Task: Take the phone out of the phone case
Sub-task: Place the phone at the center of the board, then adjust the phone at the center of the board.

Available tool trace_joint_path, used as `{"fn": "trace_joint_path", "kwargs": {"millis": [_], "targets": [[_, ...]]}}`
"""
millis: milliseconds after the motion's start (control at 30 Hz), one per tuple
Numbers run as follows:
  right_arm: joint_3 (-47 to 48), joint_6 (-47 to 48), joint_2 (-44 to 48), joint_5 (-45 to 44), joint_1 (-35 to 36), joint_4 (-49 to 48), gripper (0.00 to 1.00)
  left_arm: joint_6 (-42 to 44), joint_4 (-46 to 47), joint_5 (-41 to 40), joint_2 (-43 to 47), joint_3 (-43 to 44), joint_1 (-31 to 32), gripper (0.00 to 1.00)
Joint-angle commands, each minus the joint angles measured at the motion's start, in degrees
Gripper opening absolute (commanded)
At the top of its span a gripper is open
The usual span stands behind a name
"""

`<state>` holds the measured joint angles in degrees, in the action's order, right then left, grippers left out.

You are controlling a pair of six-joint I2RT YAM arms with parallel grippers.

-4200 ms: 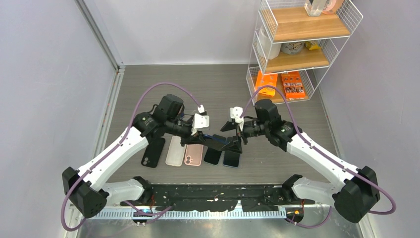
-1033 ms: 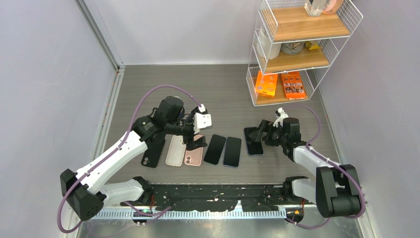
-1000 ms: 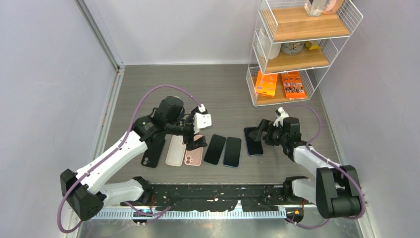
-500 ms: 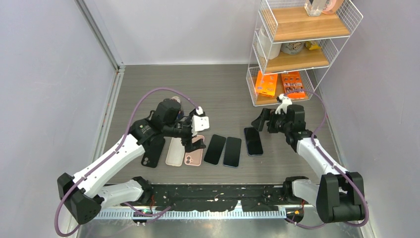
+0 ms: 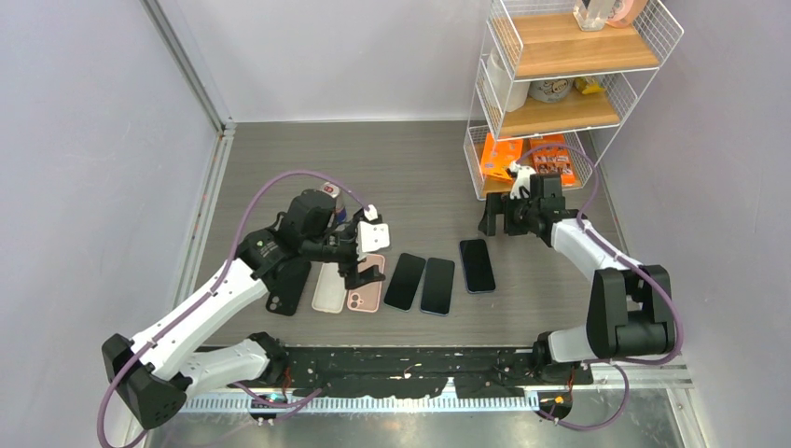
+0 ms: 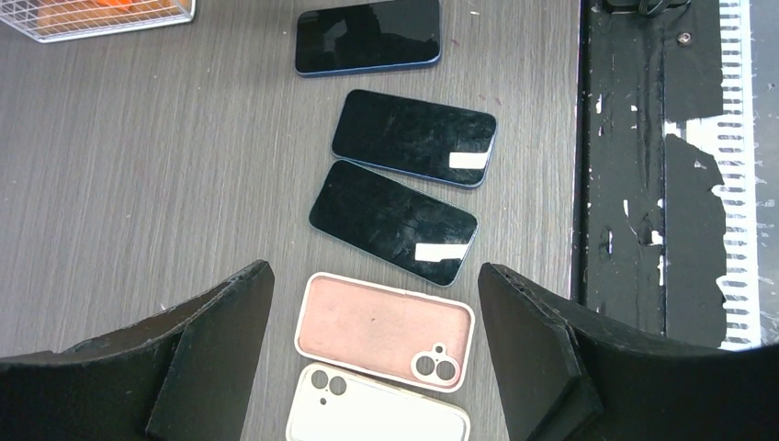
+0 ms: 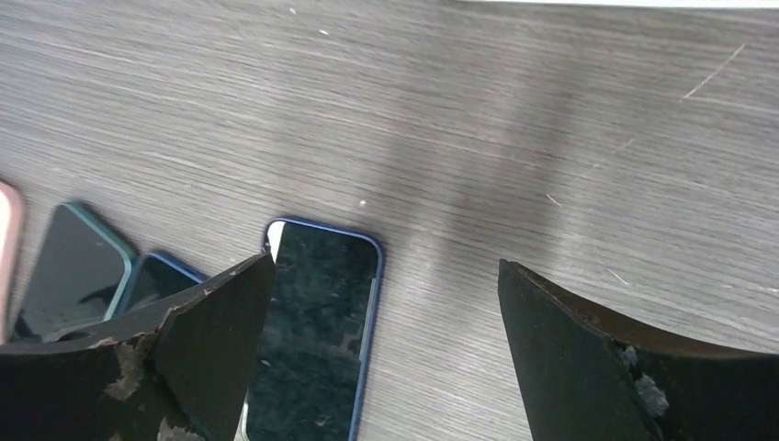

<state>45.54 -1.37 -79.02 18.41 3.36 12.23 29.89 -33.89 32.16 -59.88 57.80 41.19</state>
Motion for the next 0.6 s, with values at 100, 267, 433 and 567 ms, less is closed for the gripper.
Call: {"fn": "trace_joint_path", "kwargs": {"millis": [100,267,433,567], "targets": [[3.3,4.3,-3.2,-6.1,2.5,0.8,1.0,1.0,1.9,0.8,2.3,-1.5,-0.1,0.86],[5.2,4.3,-5.7,-9.8,5.7,1.9,0.97,1.1,1.9,0.8,3.3,-2.2,-0.1,0.86],[6.9,5.3,-7.4,-16.1,9.7,1.9,0.96,1.2,1.7,0.7,3.9,-2.6,-0.1,0.86],[7.3,6.1,-8.2,-18.1,11.2,1.3,0.96,1.5,1.6,0.6,4.1,-3.0,-0.1,0.86]]}}
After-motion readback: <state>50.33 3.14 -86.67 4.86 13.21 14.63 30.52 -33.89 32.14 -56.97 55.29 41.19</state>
